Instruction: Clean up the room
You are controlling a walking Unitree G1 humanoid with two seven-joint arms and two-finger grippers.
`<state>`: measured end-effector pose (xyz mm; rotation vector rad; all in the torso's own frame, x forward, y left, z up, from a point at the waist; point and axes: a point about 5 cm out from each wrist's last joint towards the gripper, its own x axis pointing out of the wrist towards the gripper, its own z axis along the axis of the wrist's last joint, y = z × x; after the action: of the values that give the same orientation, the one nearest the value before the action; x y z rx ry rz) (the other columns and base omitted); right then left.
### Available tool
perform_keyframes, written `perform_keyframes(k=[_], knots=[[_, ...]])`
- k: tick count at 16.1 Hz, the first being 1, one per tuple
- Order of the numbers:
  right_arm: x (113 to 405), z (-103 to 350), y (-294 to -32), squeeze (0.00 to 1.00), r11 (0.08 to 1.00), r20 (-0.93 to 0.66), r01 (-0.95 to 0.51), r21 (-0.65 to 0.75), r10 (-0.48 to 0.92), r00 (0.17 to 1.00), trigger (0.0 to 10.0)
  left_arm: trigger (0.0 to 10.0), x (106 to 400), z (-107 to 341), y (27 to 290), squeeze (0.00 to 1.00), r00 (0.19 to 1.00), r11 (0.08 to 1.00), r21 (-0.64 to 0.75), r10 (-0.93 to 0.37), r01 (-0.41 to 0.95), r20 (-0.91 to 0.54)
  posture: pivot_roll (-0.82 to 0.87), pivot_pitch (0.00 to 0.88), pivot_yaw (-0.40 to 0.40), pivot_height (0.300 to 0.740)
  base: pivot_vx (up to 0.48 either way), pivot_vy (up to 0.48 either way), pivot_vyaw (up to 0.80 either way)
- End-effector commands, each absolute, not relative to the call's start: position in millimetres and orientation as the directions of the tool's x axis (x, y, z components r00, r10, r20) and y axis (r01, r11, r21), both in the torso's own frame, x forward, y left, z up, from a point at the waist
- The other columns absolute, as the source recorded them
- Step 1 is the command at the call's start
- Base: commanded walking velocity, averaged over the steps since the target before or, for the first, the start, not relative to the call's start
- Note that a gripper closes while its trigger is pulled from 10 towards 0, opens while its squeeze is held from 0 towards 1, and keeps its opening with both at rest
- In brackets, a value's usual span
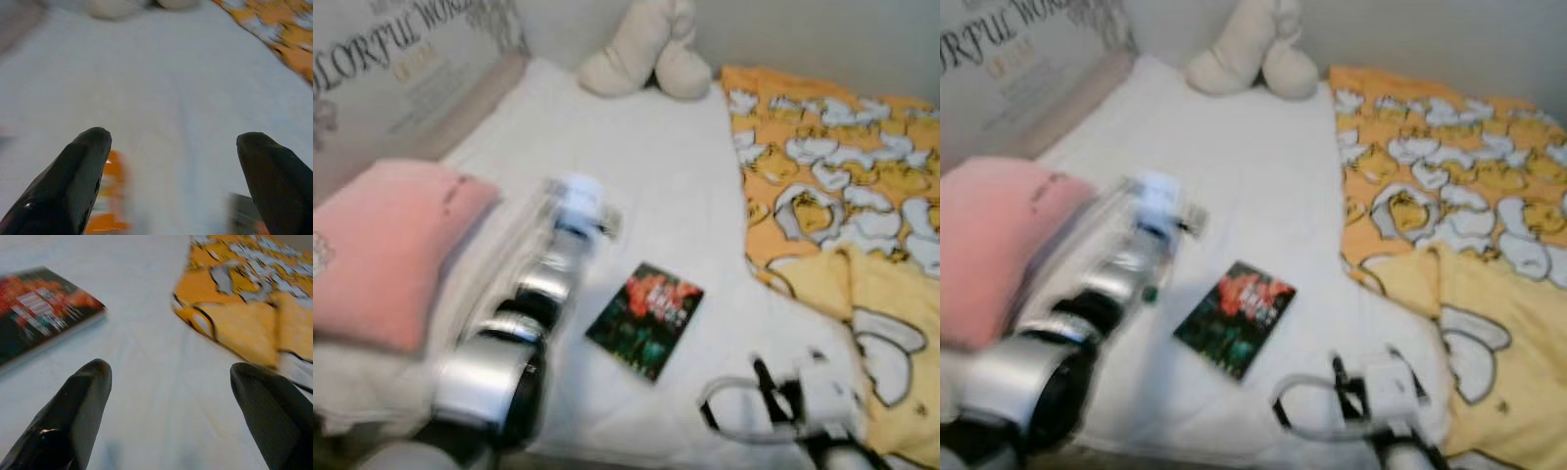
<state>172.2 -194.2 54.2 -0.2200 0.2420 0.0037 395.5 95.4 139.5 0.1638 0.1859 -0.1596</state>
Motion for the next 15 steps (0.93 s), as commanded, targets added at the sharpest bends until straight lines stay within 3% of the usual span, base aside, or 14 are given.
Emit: perform_keyframes(k=[1,2,7,11,14,15], knots=[[163,66,-190,0.00,0.976,-0.219,-0.041,-0.214,-0.007,0.976,10.0,10.0,396,133,118,0.00,0.971,0.975,0.200,-0.052,0.100,-0.231,-0.14,0.193,-0.059,0.740,0.000,0.000,0.00],[147,72,-186,0.00,0.975,-0.231,-0.084,-0.206,0.034,0.972,10.0,10.0,395,131,131,0.00,0.973,0.963,0.264,0.021,0.042,-0.231,-0.18,0.234,-0.065,0.740,0.000,0.000,0.00],[97,87,-187,0.00,0.968,-0.320,-0.138,-0.209,0.066,0.945,10.0,10.0,397,136,148,0.00,0.977,0.927,0.374,0.095,-0.017,-0.191,-0.24,0.348,-0.115,0.740,0.000,0.000,0.00],[81,98,-185,0.00,0.962,-0.359,-0.176,-0.209,0.092,0.929,10.0,10.0,400,146,155,0.00,0.978,0.918,0.391,0.138,-0.068,-0.154,-0.26,0.383,-0.137,0.740,0.000,0.000,0.00],[80,100,-188,0.00,0.960,-0.378,-0.181,-0.212,0.090,0.922,10.0,10.0,396,135,163,0.00,0.953,0.888,0.454,0.195,-0.072,-0.232,-0.28,0.391,-0.153,0.740,0.000,0.000,0.00],[81,100,-190,0.00,0.960,-0.382,-0.178,-0.217,0.084,0.920,10.0,0.0,394,127,161,0.00,0.942,0.911,0.411,0.170,-0.037,-0.291,-0.28,0.382,-0.149,0.740,0.000,0.000,0.00]])
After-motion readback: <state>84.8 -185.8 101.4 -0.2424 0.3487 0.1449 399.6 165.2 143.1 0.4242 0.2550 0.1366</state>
